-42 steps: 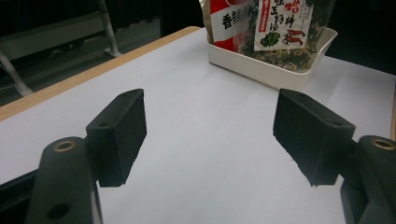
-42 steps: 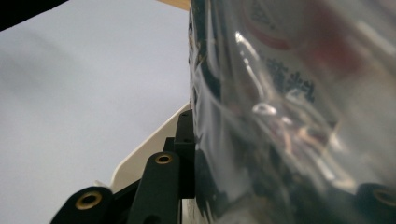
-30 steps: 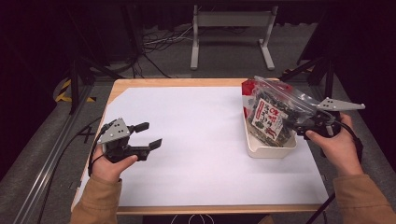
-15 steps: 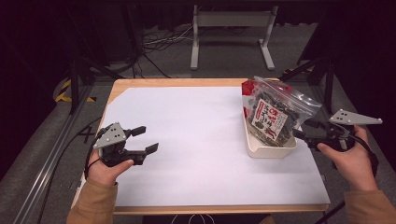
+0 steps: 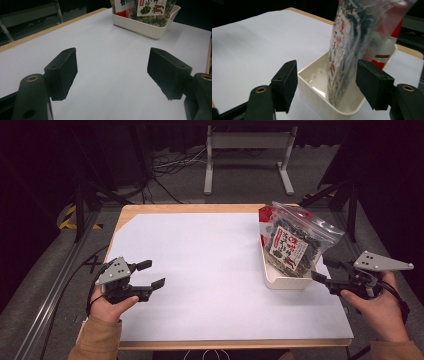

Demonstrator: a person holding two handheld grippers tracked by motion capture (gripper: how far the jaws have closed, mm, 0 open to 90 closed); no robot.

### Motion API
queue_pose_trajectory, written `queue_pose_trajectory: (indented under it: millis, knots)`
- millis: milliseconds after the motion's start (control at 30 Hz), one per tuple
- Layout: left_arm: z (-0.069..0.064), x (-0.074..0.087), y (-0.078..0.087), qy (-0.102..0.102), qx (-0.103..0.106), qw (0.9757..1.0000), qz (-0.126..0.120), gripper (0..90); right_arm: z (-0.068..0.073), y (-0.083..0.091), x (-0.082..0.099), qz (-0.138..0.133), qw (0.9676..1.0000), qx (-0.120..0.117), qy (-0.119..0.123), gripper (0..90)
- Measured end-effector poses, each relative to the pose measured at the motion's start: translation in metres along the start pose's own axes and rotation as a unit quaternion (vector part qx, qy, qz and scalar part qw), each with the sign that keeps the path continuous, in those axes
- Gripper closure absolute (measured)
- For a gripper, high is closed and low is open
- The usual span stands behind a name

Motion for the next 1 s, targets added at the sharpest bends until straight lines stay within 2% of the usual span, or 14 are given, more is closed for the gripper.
queue_pose_trajectory:
  millis: [133, 233, 367, 433, 600, 800, 1000]
  knots:
    - [0.000, 0.005, 0.002, 0.002, 0.000, 1.0000, -0.004, 24.4, 0.010, -0.005, 0.003, -0.008, 0.9998, -0.018, 0.006, 33.8]
    - [0.000, 0.009, 0.003, 0.006, 0.002, 1.0000, -0.004, 24.4, 0.019, -0.010, 0.004, -0.024, 0.9989, -0.037, 0.014, 33.5]
    - [0.000, 0.015, 0.004, 0.005, 0.002, 1.0000, -0.002, 23.7, 0.033, -0.022, 0.007, -0.047, 0.9957, -0.076, 0.025, 32.9]
    - [0.000, 0.019, 0.005, 0.007, 0.002, 1.0000, -0.001, 23.7, 0.038, -0.030, 0.010, -0.051, 0.9946, -0.087, 0.024, 32.7]
    - [-0.001, 0.024, 0.007, 0.007, 0.001, 1.0000, -0.003, 23.7, 0.048, -0.046, 0.017, -0.065, 0.9929, -0.099, 0.014, 31.2]
    - [0.001, 0.030, 0.009, 0.005, -0.005, 1.0000, 0.004, 24.2, 0.055, -0.060, 0.026, -0.089, 0.9910, -0.100, 0.004, 29.5]
    - [-0.001, 0.035, 0.009, 0.008, -0.004, 0.9999, 0.004, 24.2, 0.067, -0.071, 0.038, -0.082, 0.9912, -0.102, 0.015, 29.3]
Point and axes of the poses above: each handheld gripper's, and its own axes: y roughly backward along the jaws, x roughly out of its underside, z roughly to its left, the point moved 5 cm from there along -y, roughly forward along the jaws, and after that the axes turned 6 degrees about -z, right-handed, at the moved point
